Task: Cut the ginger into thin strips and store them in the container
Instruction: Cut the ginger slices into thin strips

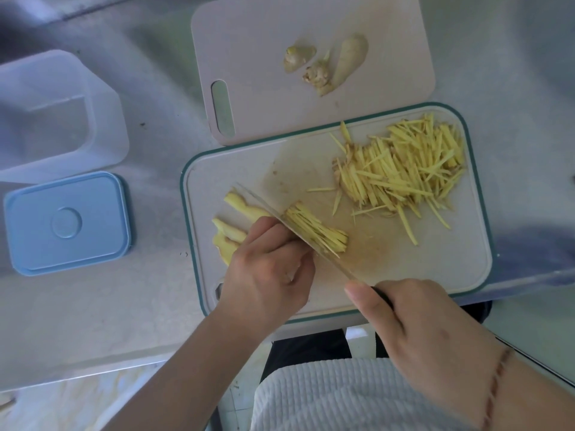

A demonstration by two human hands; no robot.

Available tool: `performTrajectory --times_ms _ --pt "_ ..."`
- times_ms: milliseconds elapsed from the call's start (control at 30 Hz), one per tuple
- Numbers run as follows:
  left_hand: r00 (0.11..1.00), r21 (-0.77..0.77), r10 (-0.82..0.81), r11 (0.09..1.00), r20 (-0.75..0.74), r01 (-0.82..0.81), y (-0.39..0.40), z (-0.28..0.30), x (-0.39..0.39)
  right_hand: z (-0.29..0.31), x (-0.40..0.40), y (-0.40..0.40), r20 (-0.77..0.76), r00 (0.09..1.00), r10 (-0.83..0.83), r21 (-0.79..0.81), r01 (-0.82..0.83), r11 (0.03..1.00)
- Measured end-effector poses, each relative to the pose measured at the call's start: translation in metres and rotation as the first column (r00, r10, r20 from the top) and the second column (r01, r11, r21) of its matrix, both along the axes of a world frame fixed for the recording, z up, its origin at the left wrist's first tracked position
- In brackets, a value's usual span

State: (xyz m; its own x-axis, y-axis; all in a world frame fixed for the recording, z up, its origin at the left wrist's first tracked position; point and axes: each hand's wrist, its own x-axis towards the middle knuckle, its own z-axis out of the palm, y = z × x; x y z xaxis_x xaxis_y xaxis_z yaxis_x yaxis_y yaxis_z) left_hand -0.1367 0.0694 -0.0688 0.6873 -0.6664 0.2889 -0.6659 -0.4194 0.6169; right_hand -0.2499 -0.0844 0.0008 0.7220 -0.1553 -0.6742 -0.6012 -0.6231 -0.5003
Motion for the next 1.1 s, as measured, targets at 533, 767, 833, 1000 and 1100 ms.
performTrajectory --times_ms 533,767,833,1000,1100 --pt "0.998 -0.016 -0.059 0.998 0.033 0.059 0.01 -0.005 0.001 0.001 0.008 -0.004 0.082 0.986 -0.144 0.112 0.135 0.985" --pt "0.98 0.1 0.033 0.994 0.198 -0.054 0.015 -0.014 0.009 -0.003 0.002 -0.003 0.076 0.992 -0.097 0.086 0.09 0.992" --pt "0.98 0.105 0.037 0.993 0.194 -0.058 0.015 -0.013 0.009 -0.002 0.002 -0.002 0.059 0.994 -0.09 0.074 0.086 0.994" --pt "0.989 0.078 0.049 0.995 0.14 -0.061 0.01 -0.011 0.007 -0.004 0.004 -0.002 0.021 0.999 -0.039 0.021 0.039 0.999" --pt "0.99 0.073 0.056 0.995 0.132 -0.066 0.008 -0.01 0.009 -0.009 0.019 0.002 0.022 1.0 -0.017 0.05 0.016 0.999"
